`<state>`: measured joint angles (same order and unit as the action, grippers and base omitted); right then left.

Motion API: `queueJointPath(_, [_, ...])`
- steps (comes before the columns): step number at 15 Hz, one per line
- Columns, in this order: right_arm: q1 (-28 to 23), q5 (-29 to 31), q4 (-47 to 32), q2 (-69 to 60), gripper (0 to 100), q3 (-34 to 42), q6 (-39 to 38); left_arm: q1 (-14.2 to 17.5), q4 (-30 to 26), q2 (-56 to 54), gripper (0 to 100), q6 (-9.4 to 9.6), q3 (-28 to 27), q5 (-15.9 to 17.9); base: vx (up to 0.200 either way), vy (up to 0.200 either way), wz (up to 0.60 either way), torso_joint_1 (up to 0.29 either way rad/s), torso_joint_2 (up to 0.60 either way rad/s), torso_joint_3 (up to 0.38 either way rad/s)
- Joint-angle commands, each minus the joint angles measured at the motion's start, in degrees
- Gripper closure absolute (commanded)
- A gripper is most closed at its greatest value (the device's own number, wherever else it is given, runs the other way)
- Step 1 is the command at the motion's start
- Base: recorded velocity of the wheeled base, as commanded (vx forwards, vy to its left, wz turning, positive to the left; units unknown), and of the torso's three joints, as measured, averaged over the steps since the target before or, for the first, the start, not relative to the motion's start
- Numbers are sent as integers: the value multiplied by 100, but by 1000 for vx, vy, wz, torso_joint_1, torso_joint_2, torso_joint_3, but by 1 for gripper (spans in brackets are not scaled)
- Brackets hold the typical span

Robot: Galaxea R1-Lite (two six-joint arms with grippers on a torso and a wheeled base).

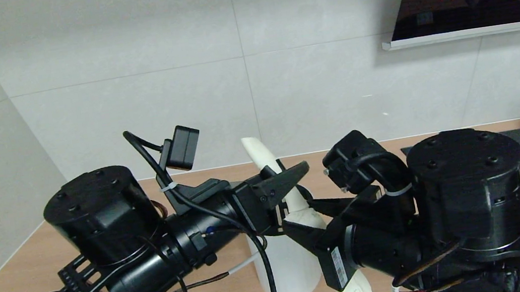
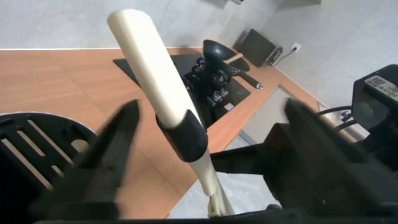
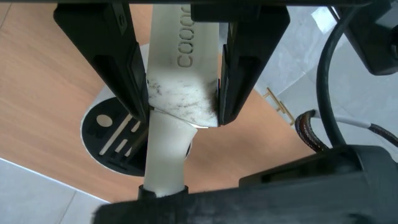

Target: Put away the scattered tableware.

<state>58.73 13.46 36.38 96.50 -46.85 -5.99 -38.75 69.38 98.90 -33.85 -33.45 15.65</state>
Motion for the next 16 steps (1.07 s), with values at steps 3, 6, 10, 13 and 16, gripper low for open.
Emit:
queueJointPath(3, [33,-1,1,9,100,9,1,-1,6,33,100,2,-12,-1,0,0,0,0,0,0])
queueJointPath(6, [33,8,1,-8,100,9,1,-1,14,24,100,2,-12,-10,0,0,0,0,0,0])
queueJointPath(10, [33,16,1,-8,100,0,-8,-1,234,24,100,-7,32,-10,0,0,0,0,0,0])
queueJointPath(13, [24,16,19,-8,0,-9,-25,-1,313,6,100,2,40,-10,0,0,0,0,0,0])
queueJointPath(16, [24,16,27,-35,0,-17,-149,-1,313,-55,100,10,5,-89,0,0,0,0,0,0])
